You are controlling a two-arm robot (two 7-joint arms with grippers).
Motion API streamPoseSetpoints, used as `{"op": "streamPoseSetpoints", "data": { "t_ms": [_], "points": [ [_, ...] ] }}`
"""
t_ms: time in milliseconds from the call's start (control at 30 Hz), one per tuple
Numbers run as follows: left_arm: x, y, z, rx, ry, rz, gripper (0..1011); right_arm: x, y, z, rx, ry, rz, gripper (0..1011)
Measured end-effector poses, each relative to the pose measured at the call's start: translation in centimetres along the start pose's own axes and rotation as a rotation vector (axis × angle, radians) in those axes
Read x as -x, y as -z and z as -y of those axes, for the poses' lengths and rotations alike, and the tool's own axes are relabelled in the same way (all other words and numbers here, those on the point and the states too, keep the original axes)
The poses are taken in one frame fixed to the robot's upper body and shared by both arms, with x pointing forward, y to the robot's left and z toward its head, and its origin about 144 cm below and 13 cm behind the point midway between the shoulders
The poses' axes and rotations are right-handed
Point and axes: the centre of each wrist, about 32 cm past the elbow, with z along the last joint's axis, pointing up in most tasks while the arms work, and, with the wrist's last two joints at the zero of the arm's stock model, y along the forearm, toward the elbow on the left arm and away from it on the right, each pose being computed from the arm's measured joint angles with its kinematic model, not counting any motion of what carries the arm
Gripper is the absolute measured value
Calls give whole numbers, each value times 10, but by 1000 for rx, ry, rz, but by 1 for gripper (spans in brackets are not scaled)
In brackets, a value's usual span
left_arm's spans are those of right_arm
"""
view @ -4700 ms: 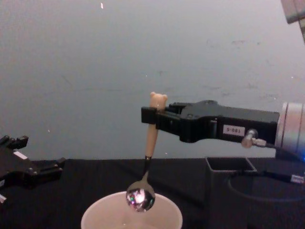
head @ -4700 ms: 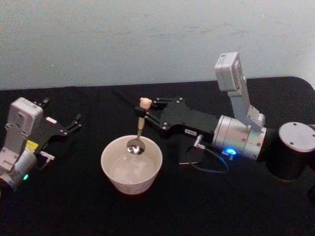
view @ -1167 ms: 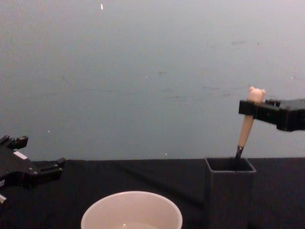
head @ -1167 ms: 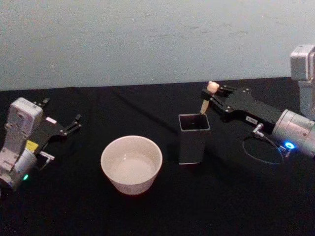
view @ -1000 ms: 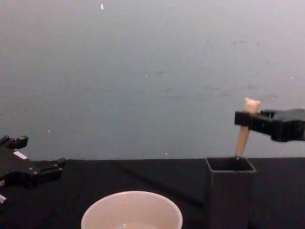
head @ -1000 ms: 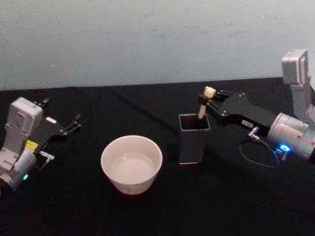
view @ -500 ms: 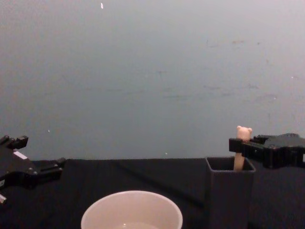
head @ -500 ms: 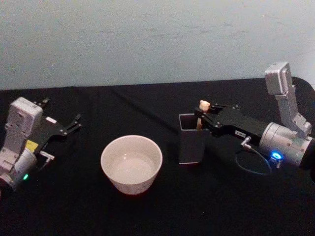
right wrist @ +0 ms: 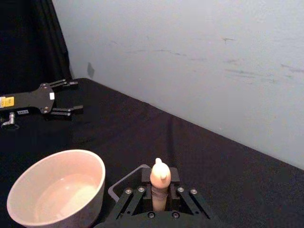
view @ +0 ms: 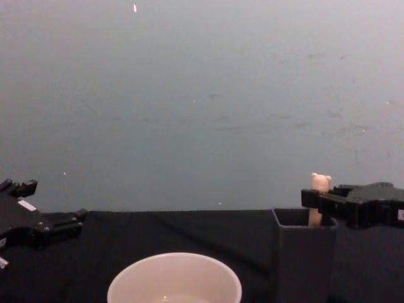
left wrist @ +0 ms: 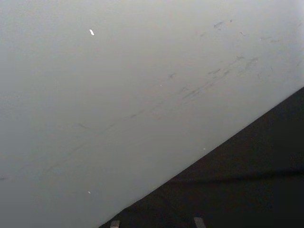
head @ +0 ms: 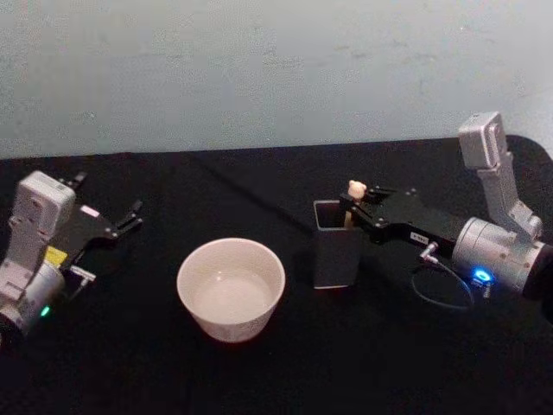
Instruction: Pick up the stirring spoon with one hand, stir inside the cup, then place it back in its original position.
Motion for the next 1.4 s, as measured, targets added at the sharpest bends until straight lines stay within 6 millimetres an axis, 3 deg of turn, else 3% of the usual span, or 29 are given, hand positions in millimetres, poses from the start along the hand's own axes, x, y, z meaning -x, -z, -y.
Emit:
{"op": "streamPoseSetpoints", "data": {
  "t_ms": [1200, 1400],
  "points": [
    [0, 0, 0, 0, 0, 0, 1001, 0, -1, -1, 6, -4, 9, 211],
    [0, 0, 0, 0, 0, 0, 1001, 0, -1, -1, 5, -5, 8, 354]
  ]
}}
